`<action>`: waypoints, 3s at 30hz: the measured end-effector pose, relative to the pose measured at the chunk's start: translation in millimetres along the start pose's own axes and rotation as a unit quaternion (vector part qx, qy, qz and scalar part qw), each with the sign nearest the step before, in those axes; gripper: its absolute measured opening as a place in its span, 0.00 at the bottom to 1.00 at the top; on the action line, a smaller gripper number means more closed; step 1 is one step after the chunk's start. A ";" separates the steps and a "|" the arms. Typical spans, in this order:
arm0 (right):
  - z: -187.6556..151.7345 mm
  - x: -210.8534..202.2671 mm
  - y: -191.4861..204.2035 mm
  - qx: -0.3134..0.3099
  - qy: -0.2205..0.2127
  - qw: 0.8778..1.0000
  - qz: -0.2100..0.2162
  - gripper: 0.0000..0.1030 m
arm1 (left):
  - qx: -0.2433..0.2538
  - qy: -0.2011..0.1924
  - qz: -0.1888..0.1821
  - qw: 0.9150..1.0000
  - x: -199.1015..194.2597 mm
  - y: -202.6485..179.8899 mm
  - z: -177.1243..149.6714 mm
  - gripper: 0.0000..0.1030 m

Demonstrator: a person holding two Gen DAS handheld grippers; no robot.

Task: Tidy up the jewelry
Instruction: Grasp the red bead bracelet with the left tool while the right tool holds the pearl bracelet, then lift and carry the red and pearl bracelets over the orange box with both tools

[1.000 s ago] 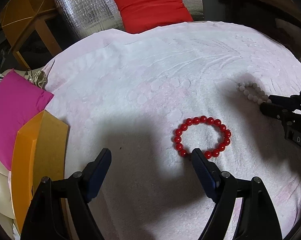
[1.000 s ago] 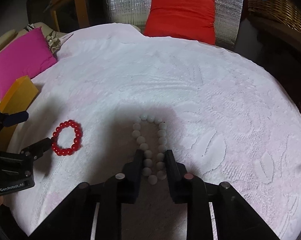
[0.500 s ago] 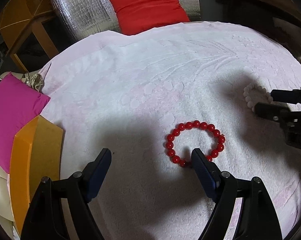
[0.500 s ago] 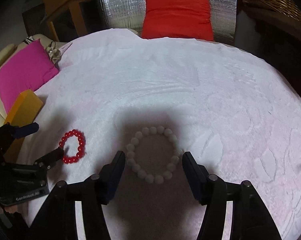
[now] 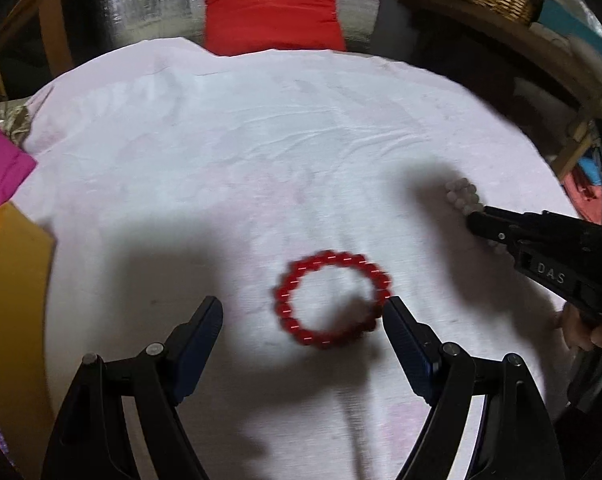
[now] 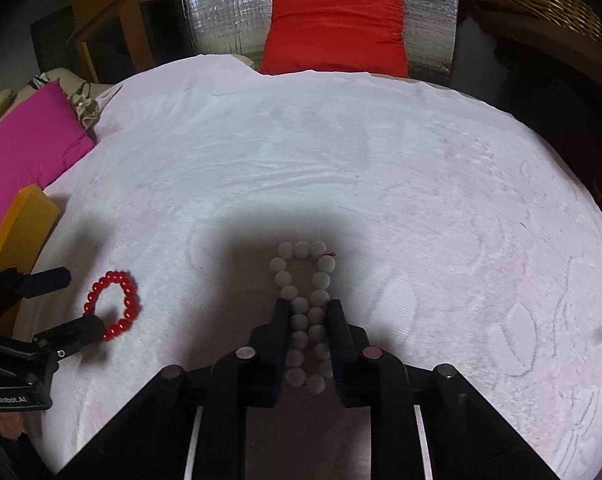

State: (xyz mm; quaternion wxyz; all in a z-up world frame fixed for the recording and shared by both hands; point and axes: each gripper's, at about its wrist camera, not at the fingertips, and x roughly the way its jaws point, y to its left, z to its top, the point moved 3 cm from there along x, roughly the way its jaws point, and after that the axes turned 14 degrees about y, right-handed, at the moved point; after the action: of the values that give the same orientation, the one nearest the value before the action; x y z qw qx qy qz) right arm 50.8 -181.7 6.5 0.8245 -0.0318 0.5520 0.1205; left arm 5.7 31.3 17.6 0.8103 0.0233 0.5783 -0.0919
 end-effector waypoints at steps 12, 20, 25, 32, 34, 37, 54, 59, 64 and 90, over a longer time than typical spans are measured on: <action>-15.8 -14.4 -36.0 0.032 -0.005 0.999 0.028 0.19 | 0.002 0.012 -0.018 1.000 16.5 -15.4 3.4 0.80; -16.3 -12.8 -30.5 0.029 0.001 0.999 0.036 0.19 | -0.001 -0.003 -0.028 1.000 15.6 -11.5 8.7 0.28; -16.0 -10.9 -17.6 0.018 0.004 0.999 0.037 0.19 | -0.001 -0.005 -0.038 0.999 11.9 -9.4 8.7 0.22; -20.6 -11.8 -7.4 0.010 0.005 0.999 0.040 0.19 | 0.005 -0.008 -0.049 0.999 7.2 -14.8 6.0 0.22; -23.2 -13.1 -4.2 0.011 0.005 0.999 0.045 0.19 | 0.009 -0.010 -0.045 0.999 5.5 -17.1 5.0 0.22; -25.4 -11.6 0.0 0.010 0.007 0.999 0.042 0.19 | 0.007 -0.003 -0.027 1.000 9.2 -16.7 4.1 0.22; -25.5 -10.1 3.1 0.018 0.012 0.999 0.036 0.20 | 0.023 -0.017 0.001 1.000 9.0 -23.9 2.2 0.09; -27.4 -14.8 8.6 0.012 0.007 0.999 0.037 0.20 | 0.030 -0.023 0.007 0.999 5.6 -27.9 1.3 0.09; -27.8 -23.0 11.7 0.007 -0.003 0.999 0.039 0.18 | 0.035 -0.035 0.007 0.999 -1.3 -30.6 -0.3 0.09; -28.2 -17.4 8.1 0.029 0.029 0.998 0.057 0.26 | 0.002 -0.045 0.033 0.998 -15.9 -5.3 -19.4 0.09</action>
State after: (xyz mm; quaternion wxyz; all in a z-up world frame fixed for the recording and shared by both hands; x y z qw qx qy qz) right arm 17.1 -181.9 12.1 0.8004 0.0200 0.5800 0.1501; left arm -18.3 30.8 26.5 0.8381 0.0396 0.5400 -0.0668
